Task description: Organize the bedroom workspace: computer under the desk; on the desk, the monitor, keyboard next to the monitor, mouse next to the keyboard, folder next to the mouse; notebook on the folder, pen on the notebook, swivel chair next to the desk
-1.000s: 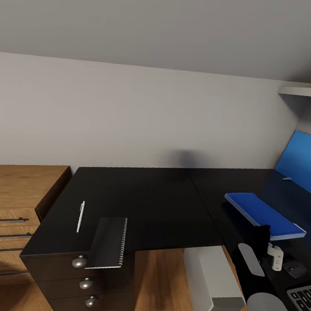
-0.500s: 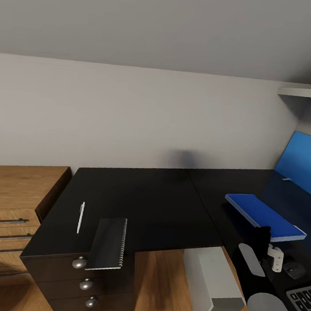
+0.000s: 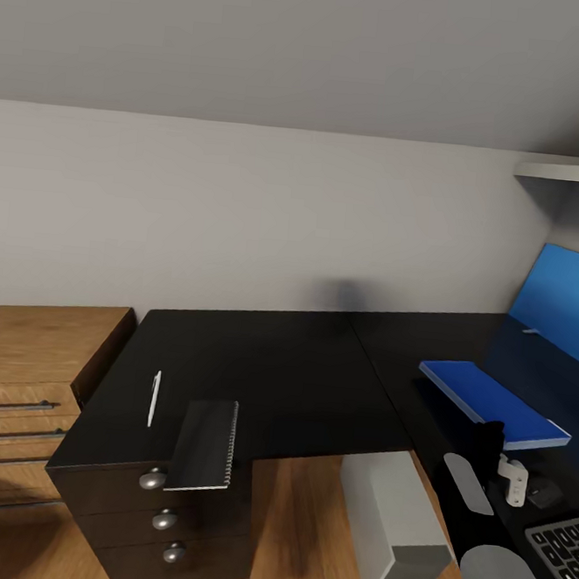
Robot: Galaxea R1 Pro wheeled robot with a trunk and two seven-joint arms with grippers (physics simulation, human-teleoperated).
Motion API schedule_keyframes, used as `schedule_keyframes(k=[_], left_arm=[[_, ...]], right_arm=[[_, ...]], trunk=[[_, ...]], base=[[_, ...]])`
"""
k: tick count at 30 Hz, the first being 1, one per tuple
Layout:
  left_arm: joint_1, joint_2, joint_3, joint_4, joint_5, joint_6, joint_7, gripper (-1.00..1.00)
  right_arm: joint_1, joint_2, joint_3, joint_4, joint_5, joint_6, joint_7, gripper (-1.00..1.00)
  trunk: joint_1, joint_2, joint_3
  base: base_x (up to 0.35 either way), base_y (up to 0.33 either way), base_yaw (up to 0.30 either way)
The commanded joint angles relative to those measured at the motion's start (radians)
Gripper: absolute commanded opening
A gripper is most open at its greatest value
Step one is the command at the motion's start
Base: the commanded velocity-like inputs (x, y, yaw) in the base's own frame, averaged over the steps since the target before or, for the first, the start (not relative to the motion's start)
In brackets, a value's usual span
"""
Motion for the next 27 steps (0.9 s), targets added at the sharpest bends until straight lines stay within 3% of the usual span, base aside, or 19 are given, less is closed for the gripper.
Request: schedule_keyframes(k=[1,27], left_arm=[[0.000,0.000,-0.009,0.000,0.006,-0.004,0.007,1.00],[0.000,0.000,-0.010,0.000,0.005,-0.004,0.007,1.00]], right_arm=[[0.000,0.000,0.001,-0.001,0.003,-0.001,-0.008,-1.00],[0.000,0.000,0.002,-0.001,0.003,0.002,-0.008,-1.00]], trunk=[[0.000,0.000,-0.001],[0.000,0.000,-0.001]], base=[[-0.019,0.000,0.000],[0.009,0.014,0.000]])
